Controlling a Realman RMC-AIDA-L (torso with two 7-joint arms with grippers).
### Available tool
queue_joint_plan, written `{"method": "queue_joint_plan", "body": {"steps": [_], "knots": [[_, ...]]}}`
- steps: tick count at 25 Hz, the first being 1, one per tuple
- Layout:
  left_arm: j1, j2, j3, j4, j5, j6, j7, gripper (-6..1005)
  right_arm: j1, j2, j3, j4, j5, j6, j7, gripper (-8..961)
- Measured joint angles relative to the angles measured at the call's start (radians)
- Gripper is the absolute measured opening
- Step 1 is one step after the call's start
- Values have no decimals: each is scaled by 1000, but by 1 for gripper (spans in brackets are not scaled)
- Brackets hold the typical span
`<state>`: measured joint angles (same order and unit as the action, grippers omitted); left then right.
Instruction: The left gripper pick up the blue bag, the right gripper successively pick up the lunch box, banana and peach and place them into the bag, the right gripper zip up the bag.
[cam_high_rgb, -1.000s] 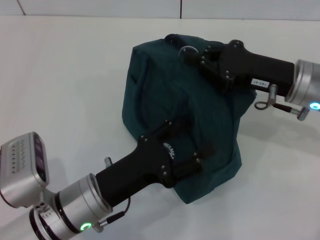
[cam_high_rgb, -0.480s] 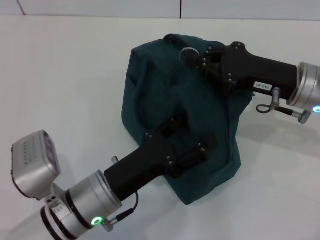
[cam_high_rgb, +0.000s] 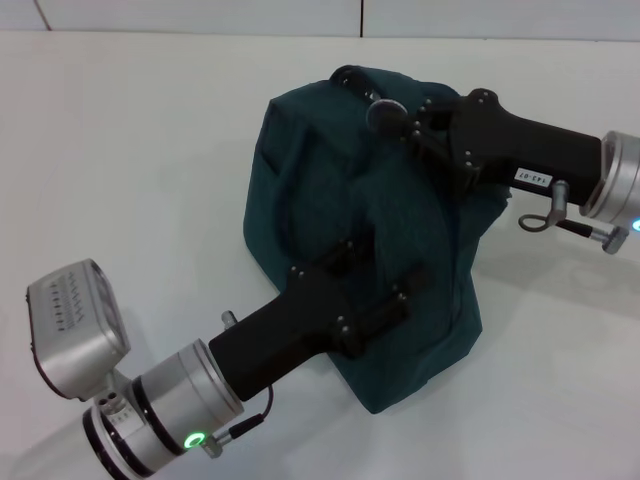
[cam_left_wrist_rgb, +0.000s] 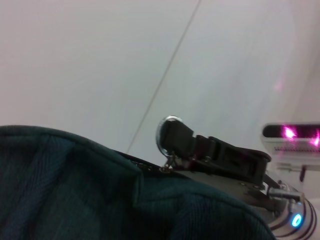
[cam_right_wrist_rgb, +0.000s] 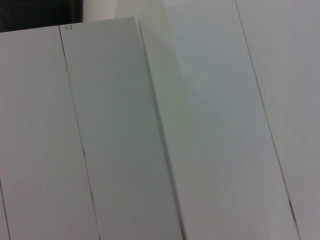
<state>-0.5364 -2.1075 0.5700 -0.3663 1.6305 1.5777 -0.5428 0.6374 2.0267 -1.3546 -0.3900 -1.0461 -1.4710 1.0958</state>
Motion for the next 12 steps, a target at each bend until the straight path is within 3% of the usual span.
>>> {"method": "queue_joint_plan", "body": {"steps": [7,12], "knots": [[1,0,-1,9,28,2,7,574,-10,0,-3,3,0,4,2,17],[1,0,19,15,38,3,22,495,-10,-2,-5,4,-2,10,2,18]]}}
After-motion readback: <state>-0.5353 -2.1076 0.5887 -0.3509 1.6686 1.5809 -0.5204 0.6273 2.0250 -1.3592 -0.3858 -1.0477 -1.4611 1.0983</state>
